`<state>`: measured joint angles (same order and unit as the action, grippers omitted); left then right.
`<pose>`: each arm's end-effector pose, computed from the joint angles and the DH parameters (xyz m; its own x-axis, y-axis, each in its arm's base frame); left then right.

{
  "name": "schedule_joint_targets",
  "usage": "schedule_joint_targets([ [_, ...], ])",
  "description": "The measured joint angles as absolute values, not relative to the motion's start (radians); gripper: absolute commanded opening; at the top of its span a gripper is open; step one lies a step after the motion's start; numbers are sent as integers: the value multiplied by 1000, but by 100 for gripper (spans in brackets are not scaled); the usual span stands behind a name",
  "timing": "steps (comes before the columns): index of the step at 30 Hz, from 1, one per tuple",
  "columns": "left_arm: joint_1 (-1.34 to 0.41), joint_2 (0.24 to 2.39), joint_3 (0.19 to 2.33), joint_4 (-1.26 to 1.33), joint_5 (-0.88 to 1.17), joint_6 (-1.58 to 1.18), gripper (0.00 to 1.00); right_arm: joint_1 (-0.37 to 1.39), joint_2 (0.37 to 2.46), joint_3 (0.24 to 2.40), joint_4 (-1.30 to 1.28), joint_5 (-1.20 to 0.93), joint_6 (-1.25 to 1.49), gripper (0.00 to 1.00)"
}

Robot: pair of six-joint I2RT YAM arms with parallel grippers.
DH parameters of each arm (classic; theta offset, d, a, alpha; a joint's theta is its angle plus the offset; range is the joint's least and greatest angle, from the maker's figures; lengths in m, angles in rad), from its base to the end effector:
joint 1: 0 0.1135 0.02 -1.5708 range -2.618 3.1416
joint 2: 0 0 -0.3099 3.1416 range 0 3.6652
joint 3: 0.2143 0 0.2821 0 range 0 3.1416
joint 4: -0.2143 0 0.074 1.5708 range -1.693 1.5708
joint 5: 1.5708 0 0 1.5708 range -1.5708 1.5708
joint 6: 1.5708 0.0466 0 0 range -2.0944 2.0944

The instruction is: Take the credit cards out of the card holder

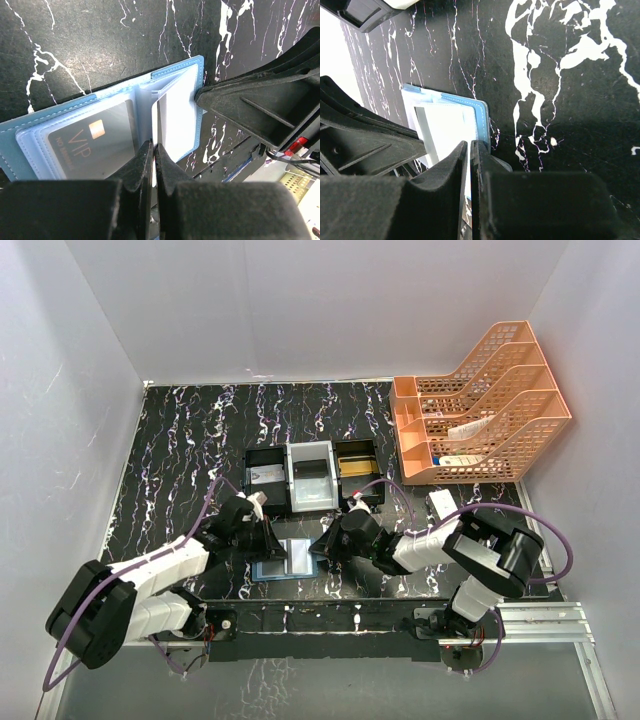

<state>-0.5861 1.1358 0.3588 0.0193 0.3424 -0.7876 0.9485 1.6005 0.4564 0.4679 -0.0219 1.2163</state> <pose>0.1693 -0.1312 0.1630 -0.9172 -0.1923 -0.3490 0.1052 0.7279 -0.6776 0.1694 0.2378 0.1217 -0.8978 0.3570 -0.2579 0.0567 0.6744 0.7362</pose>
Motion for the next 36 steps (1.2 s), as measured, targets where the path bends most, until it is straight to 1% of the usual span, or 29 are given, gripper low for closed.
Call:
schedule_joint_targets([
  [5,-586,1136,388,-30,323,-757,0,952,1580,464,435,-22,1194,11],
  [12,-586,1136,398,-43,329,-750,0,967,1493,496,252,-24,1082,14],
  [17,-586,1135,404,-52,331,-751,0,969,1464,517,205,-64,1019,16],
  [21,-586,1135,406,-57,332,-750,0,981,1488,557,220,-113,996,17],
  [26,-585,1135,407,-53,350,-741,0,996,1596,621,273,-163,992,17],
  [28,-585,1140,416,-59,360,-726,0,1000,1626,635,261,-160,997,17],
  [32,-582,1142,442,-94,360,-701,0,1000,1626,663,195,-110,996,17],
  [36,-582,1142,477,-134,350,-670,0,1000,1612,651,181,-78,1022,17],
])
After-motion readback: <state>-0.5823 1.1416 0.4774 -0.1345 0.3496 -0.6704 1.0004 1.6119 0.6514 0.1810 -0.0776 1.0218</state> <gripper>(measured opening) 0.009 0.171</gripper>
